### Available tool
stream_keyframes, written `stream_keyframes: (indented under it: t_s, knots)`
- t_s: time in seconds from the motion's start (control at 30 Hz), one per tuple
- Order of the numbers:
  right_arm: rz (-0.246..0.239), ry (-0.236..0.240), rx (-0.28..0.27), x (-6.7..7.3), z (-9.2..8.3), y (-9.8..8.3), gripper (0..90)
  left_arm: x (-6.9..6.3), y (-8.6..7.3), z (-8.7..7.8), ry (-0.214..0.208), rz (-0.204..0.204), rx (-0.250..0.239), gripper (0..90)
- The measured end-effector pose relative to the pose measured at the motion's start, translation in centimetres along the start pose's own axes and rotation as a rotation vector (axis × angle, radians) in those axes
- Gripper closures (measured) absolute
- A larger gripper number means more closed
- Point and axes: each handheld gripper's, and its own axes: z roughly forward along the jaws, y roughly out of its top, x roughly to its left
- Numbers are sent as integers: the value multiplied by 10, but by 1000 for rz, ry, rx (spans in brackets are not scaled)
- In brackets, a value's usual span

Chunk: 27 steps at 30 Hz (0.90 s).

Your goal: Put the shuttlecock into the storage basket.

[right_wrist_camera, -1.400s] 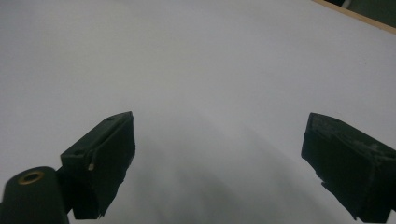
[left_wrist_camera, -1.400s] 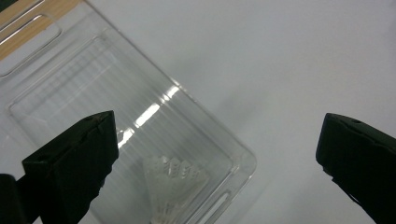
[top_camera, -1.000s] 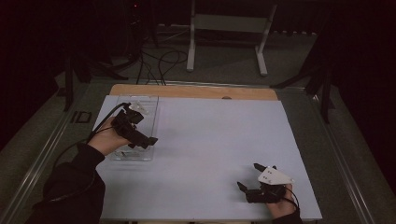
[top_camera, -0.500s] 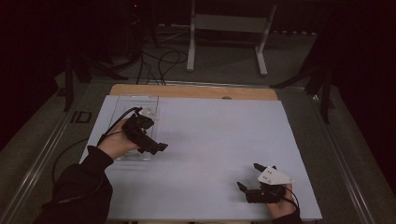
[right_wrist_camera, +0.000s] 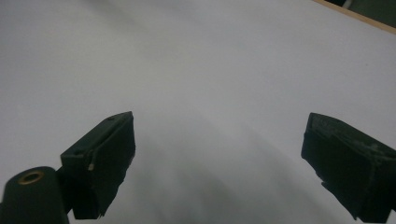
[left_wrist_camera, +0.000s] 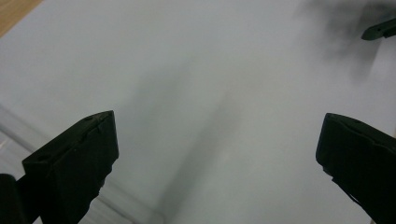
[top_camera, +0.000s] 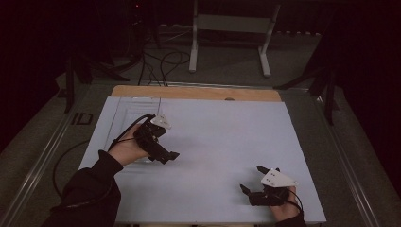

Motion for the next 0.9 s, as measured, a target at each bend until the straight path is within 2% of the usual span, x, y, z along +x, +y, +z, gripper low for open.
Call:
stream_keyframes:
  t_s: [0.27,0.4,0.57,0.7,0.8,0.9]
  knots:
    - [1,3,-3,0,0,0,97,-7,2,9,-13,18,-1,0]
    - [1,2,-6,0,-1,0,97,-12,1,15,-37,22,-11,0]
    - [3,0,-10,0,-1,0,97,-17,0,21,-55,48,-22,0]
    - [2,-1,-9,0,-1,0,97,-20,-1,23,-59,47,-27,0]
    - [3,-1,-8,0,-1,0,97,-25,-5,27,-63,65,-20,0]
    - [3,-1,-8,0,-1,0,97,-27,-7,29,-63,60,-29,0]
